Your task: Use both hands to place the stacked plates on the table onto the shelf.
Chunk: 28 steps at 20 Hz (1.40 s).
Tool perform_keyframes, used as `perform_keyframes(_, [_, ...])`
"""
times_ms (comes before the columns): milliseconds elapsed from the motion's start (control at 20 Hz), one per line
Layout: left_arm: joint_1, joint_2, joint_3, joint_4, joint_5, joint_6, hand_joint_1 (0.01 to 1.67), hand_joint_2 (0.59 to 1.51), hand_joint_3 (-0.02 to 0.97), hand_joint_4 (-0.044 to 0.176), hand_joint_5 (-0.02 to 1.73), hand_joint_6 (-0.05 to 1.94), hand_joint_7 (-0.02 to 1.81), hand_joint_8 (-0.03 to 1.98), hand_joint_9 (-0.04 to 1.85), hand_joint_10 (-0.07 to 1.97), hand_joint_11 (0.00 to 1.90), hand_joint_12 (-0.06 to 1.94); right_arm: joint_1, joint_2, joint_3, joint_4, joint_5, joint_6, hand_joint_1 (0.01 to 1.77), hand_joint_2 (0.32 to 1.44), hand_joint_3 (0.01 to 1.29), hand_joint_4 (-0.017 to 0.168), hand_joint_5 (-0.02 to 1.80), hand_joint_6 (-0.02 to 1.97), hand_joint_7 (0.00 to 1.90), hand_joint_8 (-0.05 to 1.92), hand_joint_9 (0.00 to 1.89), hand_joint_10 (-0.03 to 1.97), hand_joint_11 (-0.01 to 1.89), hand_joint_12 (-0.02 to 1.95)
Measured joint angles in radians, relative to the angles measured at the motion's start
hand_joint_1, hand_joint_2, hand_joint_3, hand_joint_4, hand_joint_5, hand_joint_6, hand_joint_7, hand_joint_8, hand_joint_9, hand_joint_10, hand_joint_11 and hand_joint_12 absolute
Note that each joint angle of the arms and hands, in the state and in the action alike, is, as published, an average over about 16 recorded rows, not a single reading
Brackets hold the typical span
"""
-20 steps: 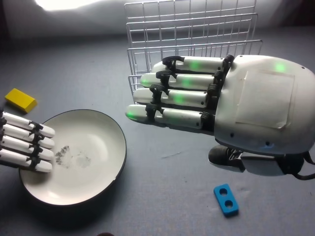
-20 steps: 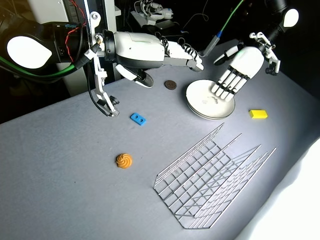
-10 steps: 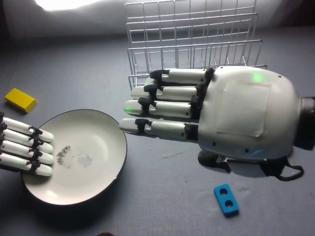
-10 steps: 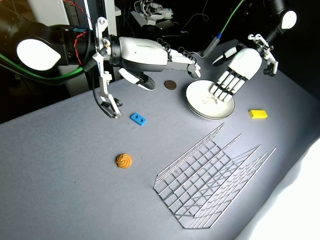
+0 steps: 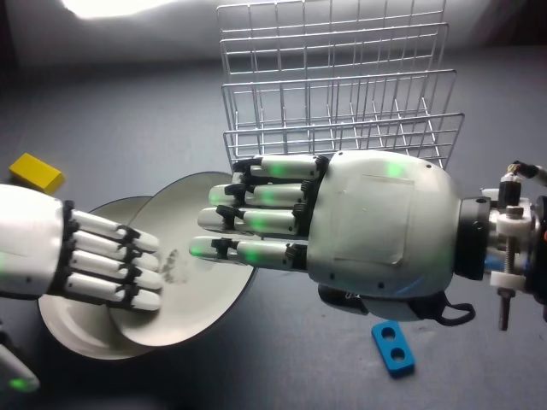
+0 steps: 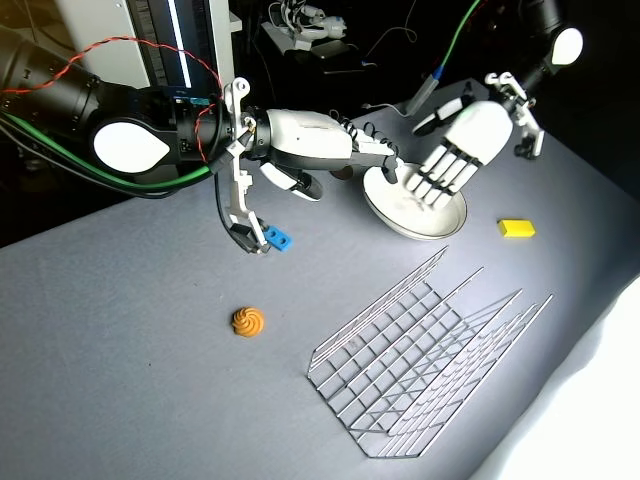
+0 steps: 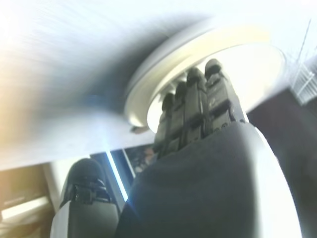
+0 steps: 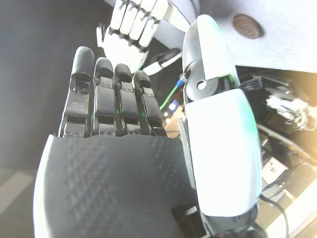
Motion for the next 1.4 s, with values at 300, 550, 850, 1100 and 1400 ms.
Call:
perform_keyframes(300, [-0.043, -0.007, -0.051, 0.026, 0.032, -0.014, 0.02, 1.145, 0.018, -0.004, 0.08, -0.02, 0.05, -0.01, 0.07, 0.00, 0.04, 0.02, 0.009, -0.073, 0.063, 0.011, -0.017, -0.040, 1.10, 1.10, 0.01, 0.005, 0.15, 0.03, 0.18, 0.02, 0.23, 0.01, 0.02, 0.85])
perform_keyframes(550, [-0.060, -0.007, -0.069, 0.037, 0.049, -0.026, 0.02, 1.150, 0.017, -0.005, 0.07, -0.02, 0.04, -0.01, 0.07, 0.00, 0.04, 0.03, 0.017, -0.141, 0.130, 0.015, -0.035, -0.061, 1.10, 1.10, 0.01, 0.005, 0.20, 0.03, 0.25, 0.02, 0.30, 0.02, 0.02, 0.98])
perform_keyframes(850, [-0.068, -0.007, -0.076, 0.041, 0.056, -0.034, 0.02, 1.149, 0.017, -0.005, 0.06, -0.01, 0.04, -0.01, 0.07, 0.00, 0.04, 0.03, 0.021, -0.223, 0.212, 0.019, -0.052, -0.084, 1.12, 1.09, 0.01, 0.005, 0.37, 0.03, 0.45, 0.02, 0.50, 0.05, 0.12, 1.17])
perform_keyframes(1100, [-0.074, -0.007, -0.080, 0.043, 0.060, -0.040, 0.02, 1.147, 0.017, -0.006, 0.07, -0.01, 0.04, -0.01, 0.08, 0.00, 0.04, 0.03, 0.028, -0.276, 0.263, 0.022, -0.045, -0.088, 1.13, 1.07, 0.01, 0.003, 0.59, 0.17, 0.70, 0.07, 0.75, 0.09, 0.33, 1.28])
perform_keyframes(1400, [-0.089, -0.007, -0.077, 0.048, 0.061, -0.045, 0.02, 1.145, 0.017, -0.004, 0.08, 0.00, 0.06, -0.01, 0.07, 0.00, 0.03, 0.03, 0.038, -0.309, 0.293, 0.034, -0.033, -0.094, 1.13, 1.02, 0.01, 0.004, 0.81, 0.47, 0.95, 0.27, 1.05, 0.12, 0.64, 1.30])
